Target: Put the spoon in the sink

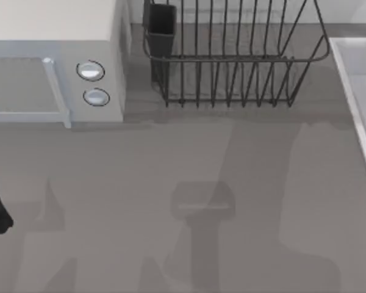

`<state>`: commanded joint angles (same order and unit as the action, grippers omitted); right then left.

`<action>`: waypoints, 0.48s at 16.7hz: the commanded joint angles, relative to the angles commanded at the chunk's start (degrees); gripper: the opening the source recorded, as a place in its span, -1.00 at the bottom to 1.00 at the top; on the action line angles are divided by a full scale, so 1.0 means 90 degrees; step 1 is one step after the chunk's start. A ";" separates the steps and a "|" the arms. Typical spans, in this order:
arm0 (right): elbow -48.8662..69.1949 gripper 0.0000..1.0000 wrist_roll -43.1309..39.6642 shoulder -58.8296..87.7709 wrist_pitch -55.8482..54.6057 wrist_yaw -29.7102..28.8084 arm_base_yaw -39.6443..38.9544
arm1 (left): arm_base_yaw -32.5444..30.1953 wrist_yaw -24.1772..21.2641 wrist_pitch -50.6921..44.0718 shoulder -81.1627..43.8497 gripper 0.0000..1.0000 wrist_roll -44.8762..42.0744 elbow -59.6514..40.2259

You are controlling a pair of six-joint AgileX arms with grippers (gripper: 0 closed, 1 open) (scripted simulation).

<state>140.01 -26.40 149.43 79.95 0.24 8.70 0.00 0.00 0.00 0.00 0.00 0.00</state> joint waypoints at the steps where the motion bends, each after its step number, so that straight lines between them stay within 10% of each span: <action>1: 0.0000 -0.85 0.0000 0.0000 0.0000 0.0000 0.0000 | 0.0000 0.0000 0.0000 0.0000 1.00 0.0000 0.0000; 8: 0.0000 0.21 0.0000 0.0000 0.0000 0.0000 0.0000 | 0.0000 0.0000 0.0000 0.0000 1.00 0.0000 0.0000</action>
<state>140.01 -26.40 149.43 79.95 0.24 8.70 0.00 0.00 0.00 0.00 0.00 0.00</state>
